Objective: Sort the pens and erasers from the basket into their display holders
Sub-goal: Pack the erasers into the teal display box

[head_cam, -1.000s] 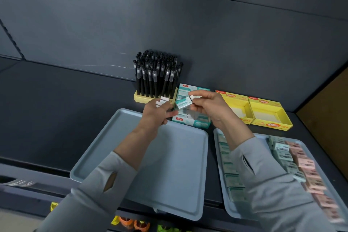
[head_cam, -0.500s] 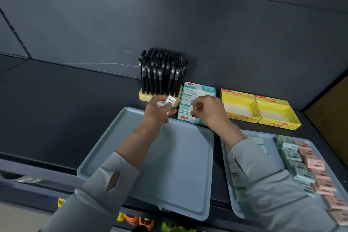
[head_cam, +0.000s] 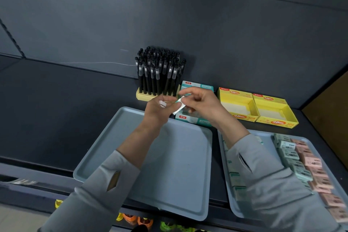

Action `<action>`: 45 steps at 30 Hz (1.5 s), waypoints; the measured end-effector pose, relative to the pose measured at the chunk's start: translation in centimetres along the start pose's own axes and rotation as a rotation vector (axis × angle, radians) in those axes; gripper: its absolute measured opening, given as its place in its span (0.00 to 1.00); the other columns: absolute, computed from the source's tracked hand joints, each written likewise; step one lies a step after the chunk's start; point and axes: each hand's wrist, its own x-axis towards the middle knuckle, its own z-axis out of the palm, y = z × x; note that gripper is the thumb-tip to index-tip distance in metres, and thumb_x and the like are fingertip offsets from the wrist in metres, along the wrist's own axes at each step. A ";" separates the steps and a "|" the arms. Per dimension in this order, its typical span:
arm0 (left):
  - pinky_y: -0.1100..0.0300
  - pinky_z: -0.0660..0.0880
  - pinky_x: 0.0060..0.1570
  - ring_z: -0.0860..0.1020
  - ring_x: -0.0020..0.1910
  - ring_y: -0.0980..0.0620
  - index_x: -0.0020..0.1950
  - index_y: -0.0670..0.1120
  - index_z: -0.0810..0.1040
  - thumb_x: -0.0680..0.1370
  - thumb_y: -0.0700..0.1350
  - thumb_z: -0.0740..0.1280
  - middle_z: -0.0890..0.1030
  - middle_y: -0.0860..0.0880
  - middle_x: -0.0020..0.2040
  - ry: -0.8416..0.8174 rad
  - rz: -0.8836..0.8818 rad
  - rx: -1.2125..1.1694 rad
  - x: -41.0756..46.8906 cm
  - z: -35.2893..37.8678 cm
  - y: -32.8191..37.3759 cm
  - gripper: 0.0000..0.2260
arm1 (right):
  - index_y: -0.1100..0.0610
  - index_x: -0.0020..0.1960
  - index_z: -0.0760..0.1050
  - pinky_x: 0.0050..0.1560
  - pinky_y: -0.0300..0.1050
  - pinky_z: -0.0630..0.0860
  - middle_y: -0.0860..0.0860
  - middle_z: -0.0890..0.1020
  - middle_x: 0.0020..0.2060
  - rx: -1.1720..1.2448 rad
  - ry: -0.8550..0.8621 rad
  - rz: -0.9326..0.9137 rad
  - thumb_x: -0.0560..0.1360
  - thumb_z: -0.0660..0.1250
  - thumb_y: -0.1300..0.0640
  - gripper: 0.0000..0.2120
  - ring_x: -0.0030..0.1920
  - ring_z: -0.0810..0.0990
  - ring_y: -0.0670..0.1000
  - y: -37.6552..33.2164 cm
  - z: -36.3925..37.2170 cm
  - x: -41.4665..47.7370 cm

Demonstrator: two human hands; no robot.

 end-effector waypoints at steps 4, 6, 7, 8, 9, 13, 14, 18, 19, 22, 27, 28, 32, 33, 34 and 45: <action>0.62 0.69 0.34 0.71 0.37 0.52 0.64 0.42 0.72 0.77 0.34 0.64 0.75 0.46 0.42 0.059 -0.136 -0.194 0.5 -0.5 0.5 0.15 | 0.54 0.46 0.82 0.38 0.42 0.79 0.48 0.81 0.30 -0.002 0.196 0.060 0.77 0.68 0.66 0.08 0.27 0.78 0.46 0.8 -1.5 0.4; 0.61 0.73 0.41 0.75 0.47 0.49 0.66 0.41 0.70 0.77 0.29 0.56 0.76 0.44 0.52 0.020 -0.215 -0.319 0.5 -1.0 1.1 0.20 | 0.55 0.47 0.82 0.45 0.45 0.82 0.52 0.81 0.36 -0.012 0.221 0.105 0.76 0.69 0.66 0.07 0.31 0.80 0.49 1.2 -2.4 0.2; 0.59 0.74 0.46 0.76 0.51 0.47 0.67 0.40 0.70 0.76 0.26 0.53 0.75 0.43 0.55 -0.006 -0.233 -0.358 0.4 -1.2 1.4 0.22 | 0.56 0.47 0.81 0.46 0.45 0.82 0.53 0.81 0.39 0.004 0.200 0.133 0.76 0.69 0.67 0.06 0.33 0.81 0.50 1.3 -2.7 0.0; 0.58 0.75 0.50 0.76 0.53 0.47 0.68 0.38 0.69 0.76 0.25 0.50 0.75 0.42 0.56 -0.025 -0.232 -0.391 0.4 -1.4 1.5 0.24 | 0.58 0.47 0.81 0.46 0.44 0.82 0.55 0.82 0.41 0.014 0.168 0.160 0.75 0.70 0.67 0.06 0.34 0.81 0.51 1.4 -2.9 -0.2; 0.58 0.76 0.51 0.76 0.52 0.47 0.69 0.37 0.68 0.76 0.25 0.50 0.75 0.42 0.54 -0.040 -0.219 -0.412 0.3 -1.6 1.5 0.24 | 0.58 0.47 0.81 0.46 0.43 0.83 0.55 0.82 0.42 0.021 0.134 0.185 0.75 0.70 0.67 0.05 0.35 0.81 0.51 1.4 -3.0 -0.4; 0.64 0.78 0.44 0.77 0.47 0.53 0.73 0.38 0.66 0.80 0.27 0.55 0.76 0.43 0.54 -0.098 -0.158 -0.295 -0.2 -2.0 0.8 0.21 | 0.59 0.49 0.82 0.47 0.43 0.82 0.54 0.84 0.42 -0.104 0.053 0.208 0.74 0.72 0.66 0.05 0.37 0.81 0.49 1.7 -2.6 -0.4; 0.66 0.77 0.44 0.77 0.48 0.54 0.73 0.38 0.65 0.80 0.28 0.57 0.77 0.44 0.55 -0.112 -0.139 -0.260 -0.4 -2.0 0.6 0.22 | 0.59 0.49 0.83 0.46 0.41 0.80 0.53 0.84 0.40 -0.170 0.043 0.186 0.74 0.72 0.65 0.05 0.38 0.81 0.48 1.9 -2.4 -0.3; 0.72 0.76 0.37 0.78 0.45 0.55 0.73 0.39 0.66 0.79 0.28 0.60 0.78 0.44 0.54 -0.099 -0.104 -0.239 -0.6 -2.0 -0.2 0.23 | 0.51 0.41 0.82 0.50 0.42 0.79 0.48 0.85 0.42 -0.353 0.065 0.098 0.70 0.76 0.61 0.06 0.43 0.83 0.46 2.5 -1.3 0.1; 0.71 0.77 0.38 0.79 0.45 0.54 0.73 0.40 0.67 0.78 0.28 0.61 0.79 0.44 0.54 -0.087 -0.103 -0.239 -0.6 -2.0 -0.3 0.23 | 0.50 0.40 0.82 0.51 0.45 0.80 0.47 0.85 0.42 -0.386 0.085 0.083 0.70 0.77 0.59 0.06 0.44 0.83 0.47 2.6 -1.0 0.2; 0.67 0.77 0.42 0.80 0.44 0.54 0.69 0.41 0.71 0.78 0.30 0.64 0.81 0.46 0.49 -0.058 -0.086 -0.239 -0.5 -2.0 -0.4 0.20 | 0.52 0.42 0.84 0.51 0.43 0.76 0.45 0.81 0.44 -0.554 0.137 -0.005 0.71 0.76 0.57 0.02 0.47 0.78 0.46 2.4 -0.1 0.0; 0.61 0.79 0.48 0.81 0.45 0.52 0.62 0.39 0.78 0.79 0.34 0.66 0.81 0.43 0.52 -0.042 -0.077 -0.243 -0.4 -1.7 -0.3 0.12 | 0.52 0.42 0.84 0.52 0.46 0.79 0.46 0.85 0.44 -0.589 0.139 -0.003 0.71 0.75 0.56 0.01 0.46 0.81 0.47 2.3 -0.2 0.0; 0.62 0.80 0.47 0.81 0.45 0.51 0.61 0.39 0.78 0.79 0.34 0.66 0.81 0.43 0.51 -0.044 -0.073 -0.251 -0.4 -1.5 -0.2 0.11 | 0.52 0.43 0.84 0.52 0.46 0.79 0.46 0.85 0.45 -0.572 0.165 -0.011 0.73 0.74 0.55 0.01 0.47 0.81 0.47 2.2 -0.2 0.0; 0.66 0.80 0.46 0.82 0.44 0.53 0.58 0.38 0.78 0.78 0.35 0.68 0.82 0.43 0.49 -0.054 -0.060 -0.322 -0.2 -0.4 0.0 0.10 | 0.54 0.46 0.81 0.46 0.45 0.79 0.47 0.84 0.40 -0.162 0.060 0.009 0.77 0.70 0.52 0.06 0.41 0.81 0.45 1.0 0.1 -0.9; 0.66 0.80 0.46 0.82 0.44 0.53 0.58 0.38 0.78 0.77 0.35 0.68 0.83 0.44 0.49 -0.057 -0.054 -0.333 -0.1 -0.1 0.1 0.10 | 0.55 0.47 0.80 0.41 0.43 0.79 0.47 0.83 0.36 -0.055 -0.016 0.028 0.77 0.70 0.55 0.04 0.37 0.80 0.45 0.8 0.1 -1.1; 0.66 0.80 0.45 0.82 0.44 0.54 0.58 0.39 0.78 0.77 0.35 0.68 0.83 0.44 0.48 -0.062 -0.042 -0.327 0.1 0.2 0.1 0.10 | 0.56 0.48 0.78 0.36 0.39 0.78 0.47 0.82 0.33 0.009 -0.062 0.035 0.77 0.70 0.58 0.02 0.34 0.80 0.45 0.7 -0.1 -1.3; 0.57 0.65 0.65 0.73 0.65 0.46 0.67 0.43 0.76 0.80 0.40 0.64 0.77 0.45 0.65 -0.082 0.649 0.852 3.1 3.6 -1.3 0.15 | 0.49 0.45 0.80 0.44 0.44 0.73 0.50 0.84 0.39 -0.592 0.328 0.079 0.75 0.71 0.54 0.01 0.44 0.79 0.54 2.4 -9.3 1.1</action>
